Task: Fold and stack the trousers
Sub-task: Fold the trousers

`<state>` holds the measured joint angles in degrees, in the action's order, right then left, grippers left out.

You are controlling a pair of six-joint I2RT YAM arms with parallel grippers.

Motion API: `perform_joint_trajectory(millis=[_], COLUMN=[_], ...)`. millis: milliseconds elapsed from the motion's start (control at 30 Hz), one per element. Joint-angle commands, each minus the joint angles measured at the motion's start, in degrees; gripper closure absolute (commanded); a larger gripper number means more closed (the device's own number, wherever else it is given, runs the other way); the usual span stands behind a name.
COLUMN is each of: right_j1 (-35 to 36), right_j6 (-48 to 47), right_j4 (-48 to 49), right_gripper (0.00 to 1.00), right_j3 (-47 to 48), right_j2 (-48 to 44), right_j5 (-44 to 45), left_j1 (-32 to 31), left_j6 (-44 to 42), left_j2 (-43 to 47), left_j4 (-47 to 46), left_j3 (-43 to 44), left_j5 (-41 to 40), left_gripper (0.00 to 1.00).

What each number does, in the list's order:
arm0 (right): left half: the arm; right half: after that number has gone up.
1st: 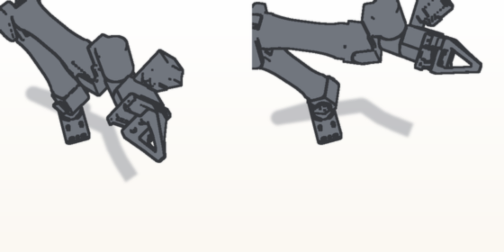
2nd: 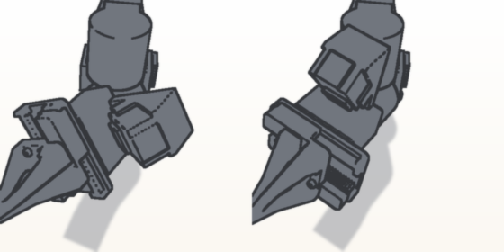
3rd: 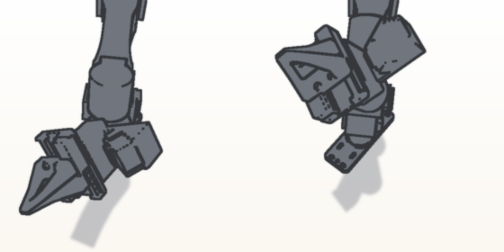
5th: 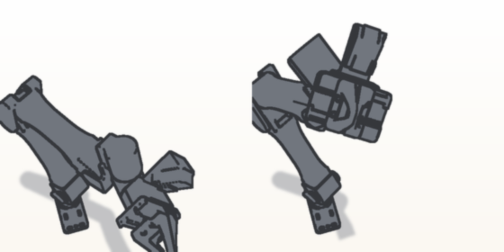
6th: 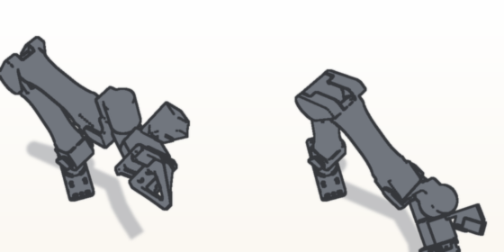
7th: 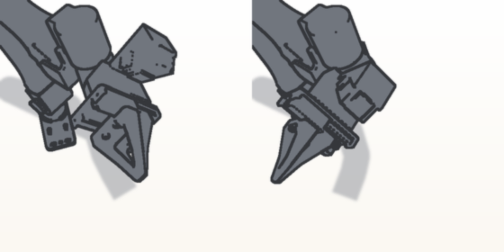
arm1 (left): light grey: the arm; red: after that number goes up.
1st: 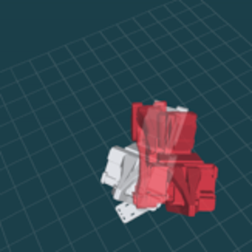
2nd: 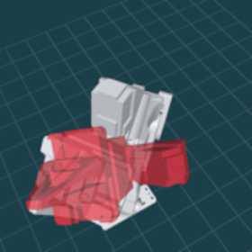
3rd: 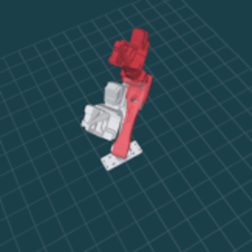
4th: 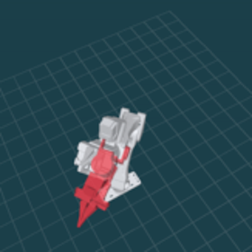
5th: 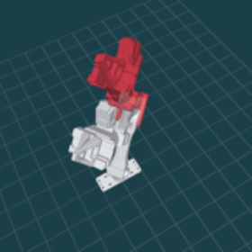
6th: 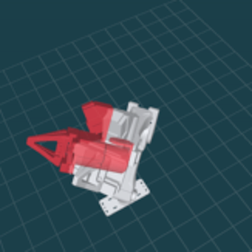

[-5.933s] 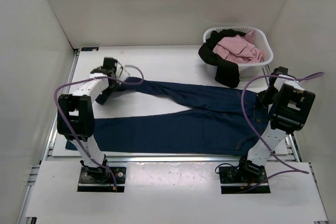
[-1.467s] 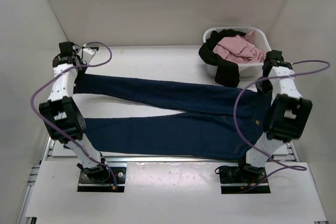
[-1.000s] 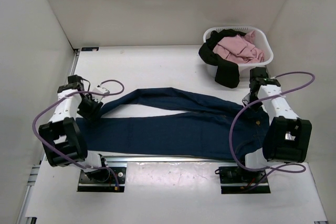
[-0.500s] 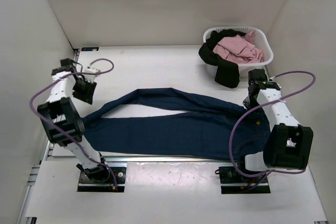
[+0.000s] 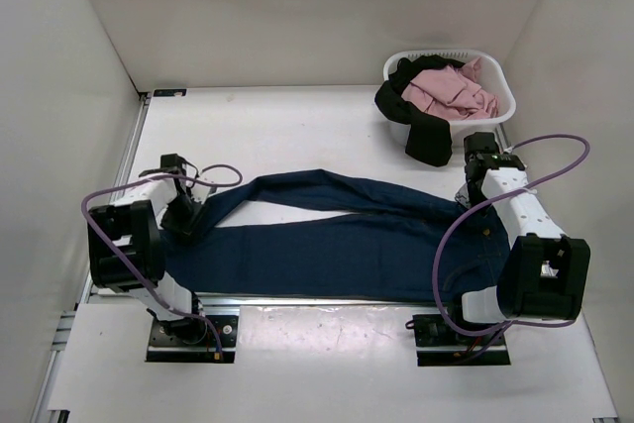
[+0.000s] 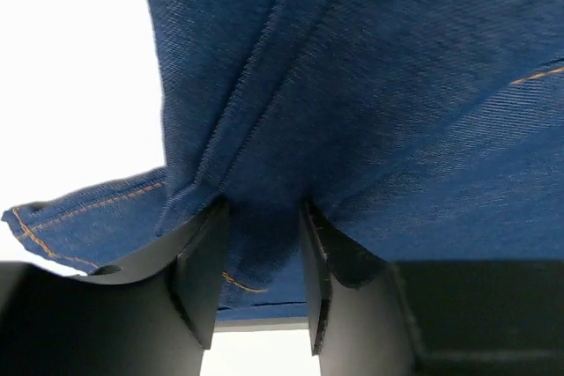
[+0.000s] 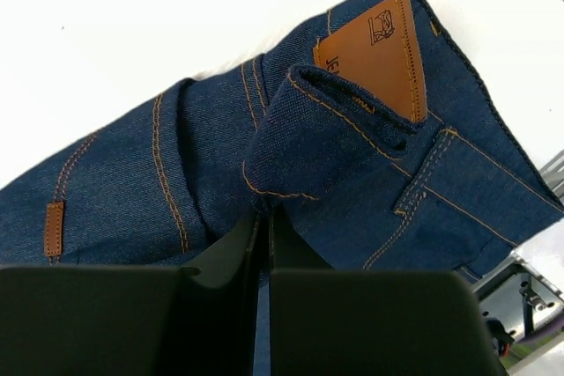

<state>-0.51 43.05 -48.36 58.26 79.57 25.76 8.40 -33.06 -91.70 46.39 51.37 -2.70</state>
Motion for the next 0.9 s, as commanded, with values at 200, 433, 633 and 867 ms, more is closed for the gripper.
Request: perform_joint_trajectory(millis=[200, 433, 633, 867], right_j1=[0.95, 0.95, 0.95, 0.95], right_j6=[0.28, -1.30, -2.44, -2.44], right_j4=[-4.98, -5.61, -5.61, -5.61], right_gripper=[1.00, 1.00, 1.00, 1.00], right_j3=[1.77, 2.30, 2.82, 2.82], right_j2=[-0.29, -0.29, 0.23, 0.23], right_j5=[2.27, 5.17, 5.71, 5.71], left_j1=[-2.87, 6.53, 13.74, 16.56], left_j6=[4.75, 5.37, 4.85, 2.47], left_j2=[9.79, 6.02, -1.37, -6.11], left_j4=[1.24, 4.32, 10.19, 13.72], left_j3=[8.63, 7.08, 12.60, 14.89], left_j5=[-4.41, -2.76, 7.43, 11.39], left_gripper=[0.32, 0.27, 0.21, 0.28])
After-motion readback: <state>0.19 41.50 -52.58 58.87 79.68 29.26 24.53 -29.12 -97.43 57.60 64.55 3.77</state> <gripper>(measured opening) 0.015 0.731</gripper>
